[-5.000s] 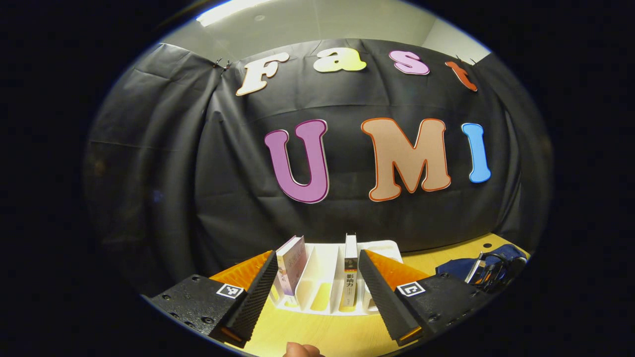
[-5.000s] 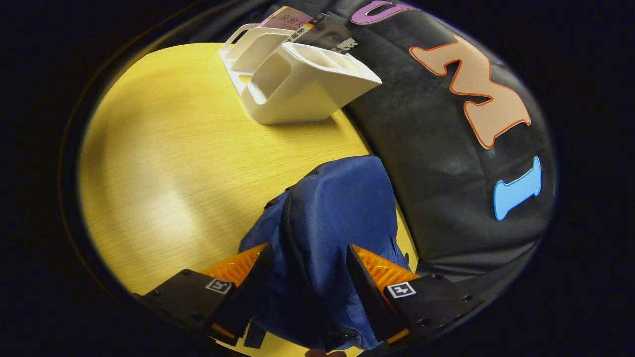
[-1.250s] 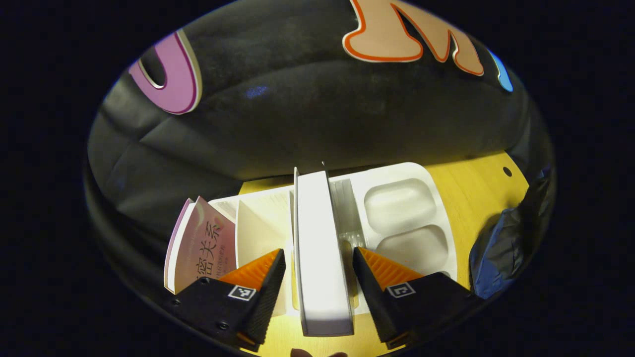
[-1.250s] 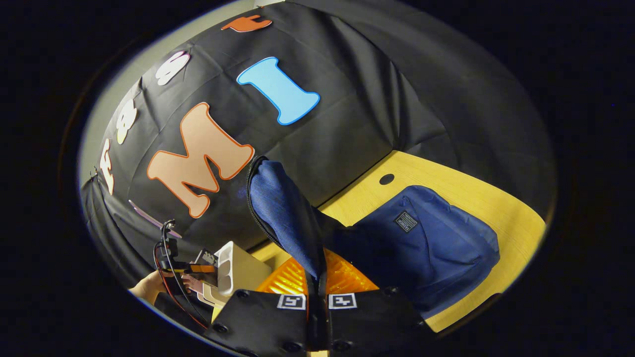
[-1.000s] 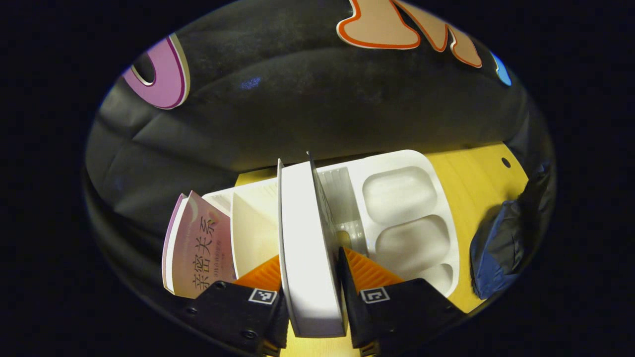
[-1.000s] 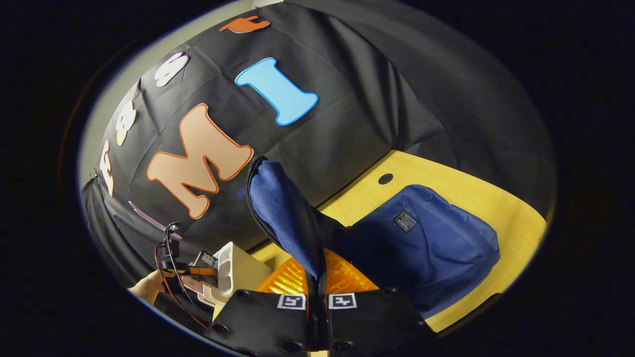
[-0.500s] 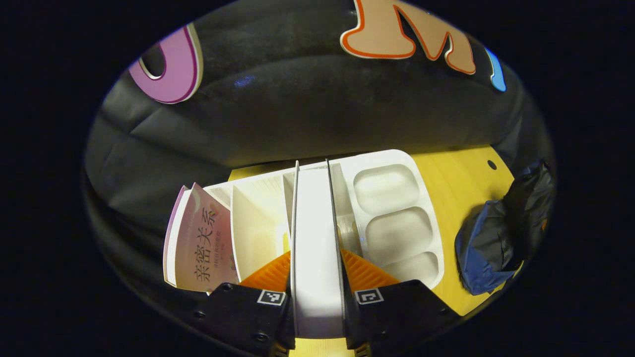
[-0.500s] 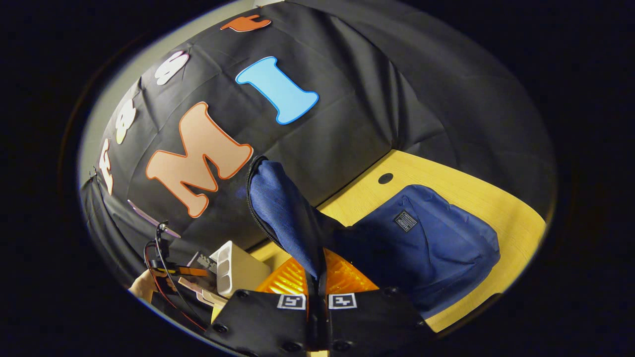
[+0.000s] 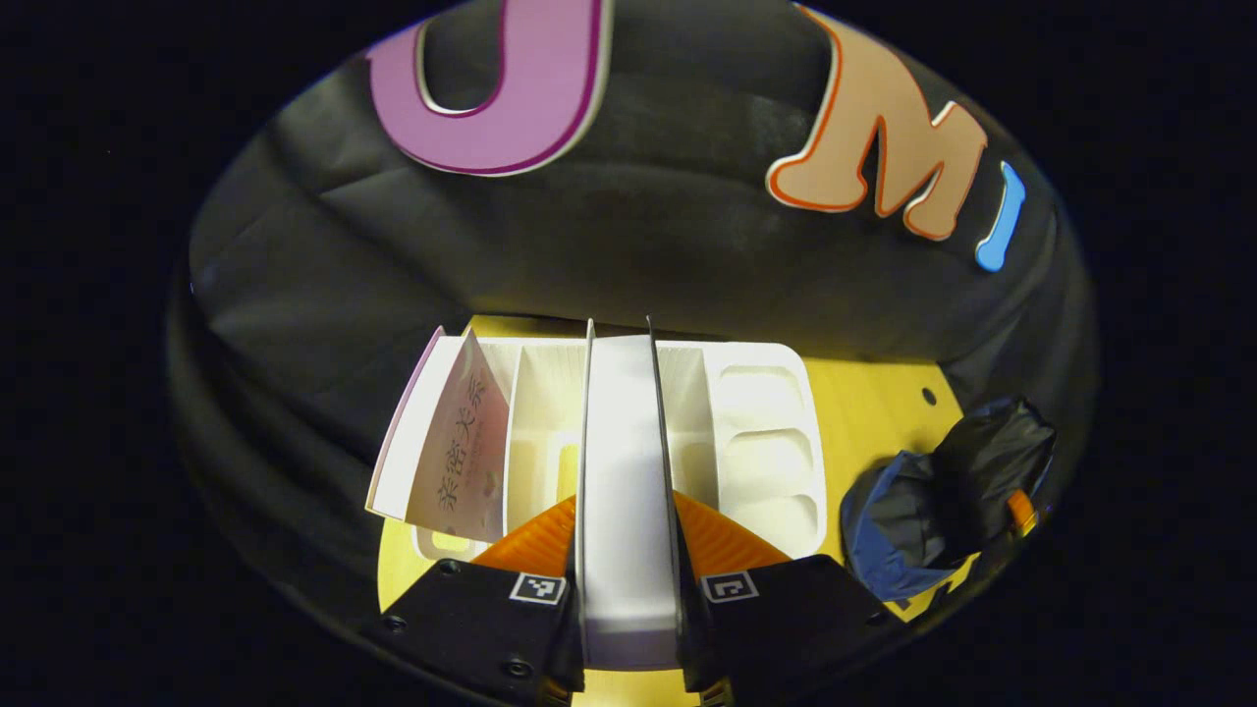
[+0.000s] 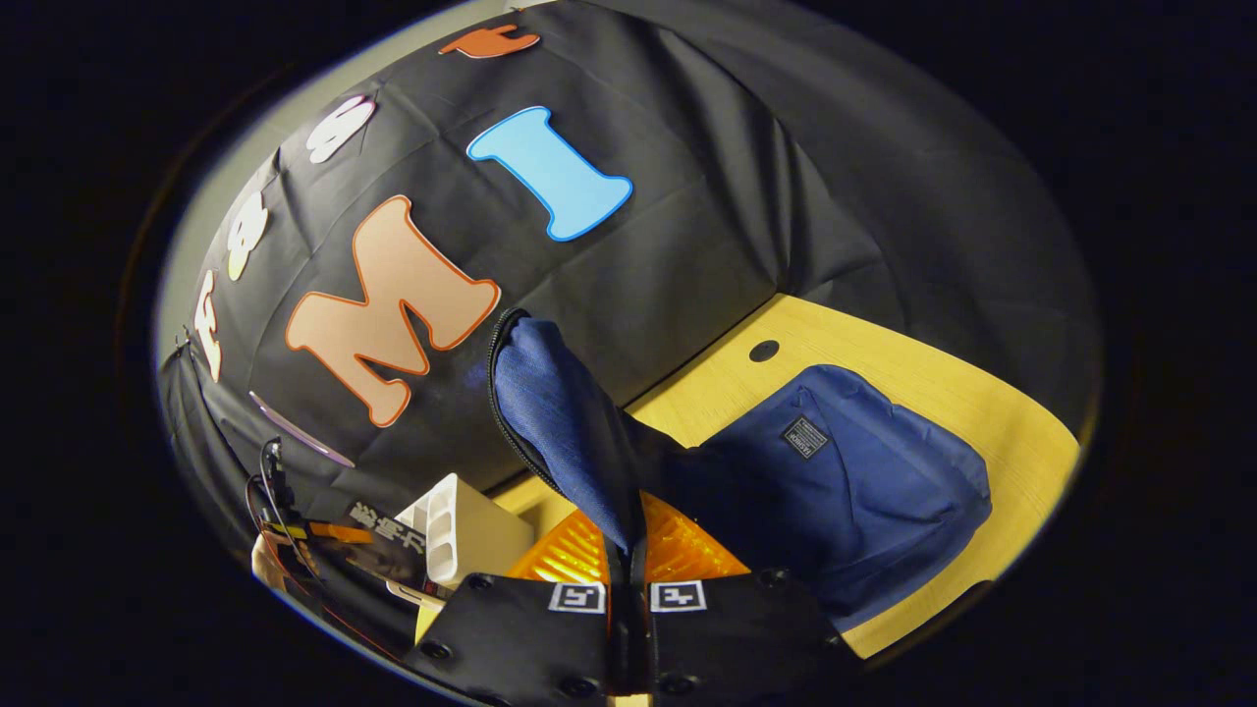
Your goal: Open the schoolbag, grab two books from the bookshelf and put them into the schoolbag.
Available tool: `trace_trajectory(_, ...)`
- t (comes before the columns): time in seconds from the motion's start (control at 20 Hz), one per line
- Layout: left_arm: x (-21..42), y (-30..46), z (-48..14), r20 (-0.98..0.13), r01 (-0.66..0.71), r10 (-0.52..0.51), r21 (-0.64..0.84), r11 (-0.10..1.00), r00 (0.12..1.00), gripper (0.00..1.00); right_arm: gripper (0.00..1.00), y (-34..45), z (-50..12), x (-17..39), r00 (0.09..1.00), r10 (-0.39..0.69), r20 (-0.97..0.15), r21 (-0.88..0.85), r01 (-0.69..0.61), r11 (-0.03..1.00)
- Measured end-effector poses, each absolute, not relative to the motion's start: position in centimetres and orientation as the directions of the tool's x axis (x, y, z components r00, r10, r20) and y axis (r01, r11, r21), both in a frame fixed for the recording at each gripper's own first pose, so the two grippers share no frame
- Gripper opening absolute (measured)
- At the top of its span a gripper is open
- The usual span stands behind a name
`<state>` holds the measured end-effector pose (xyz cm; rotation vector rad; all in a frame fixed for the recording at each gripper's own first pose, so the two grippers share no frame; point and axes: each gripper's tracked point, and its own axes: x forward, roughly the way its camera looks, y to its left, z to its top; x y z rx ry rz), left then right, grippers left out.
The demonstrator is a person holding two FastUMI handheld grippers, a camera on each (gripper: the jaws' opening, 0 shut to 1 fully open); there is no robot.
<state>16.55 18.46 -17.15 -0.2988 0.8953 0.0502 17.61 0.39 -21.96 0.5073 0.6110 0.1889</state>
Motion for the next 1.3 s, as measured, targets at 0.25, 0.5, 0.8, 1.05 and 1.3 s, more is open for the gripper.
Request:
trace_trajectory(0.25,14.4,19.5,-14.0,-0.731,-0.222,-0.144,-0.380,0.898,0.667,0.32,0.03,0.3,-21.8,17.7,0.806,0.317,-0.500,0.514,-0.018,0.858)
trace_trajectory(0.5,13.1,19.7,-11.4,-0.664,-0.258,-0.223,-0.545,0.798,0.713,0.35,0.03,0.3,-21.9,17.6,0.807,0.316,-0.499,0.516,-0.016,0.856)
trace_trajectory(0.8,11.2,18.7,-9.1,-0.591,-0.249,-0.286,-0.661,0.707,0.754,0.34,0.03,0.3,-21.9,17.8,0.802,0.322,-0.504,0.510,-0.025,0.860)
trace_trajectory(1.05,11.1,13.7,-7.9,-0.464,-0.236,-0.394,-0.831,0.503,0.794,0.34,0.03,0.3,-22.1,17.7,0.797,0.334,-0.503,0.518,-0.031,0.855)
trace_trajectory(1.3,12.3,7.3,-10.5,-0.458,-0.248,-0.460,-0.860,0.445,0.761,0.34,0.03,0.3,-21.9,17.9,0.797,0.335,-0.502,0.515,-0.035,0.856)
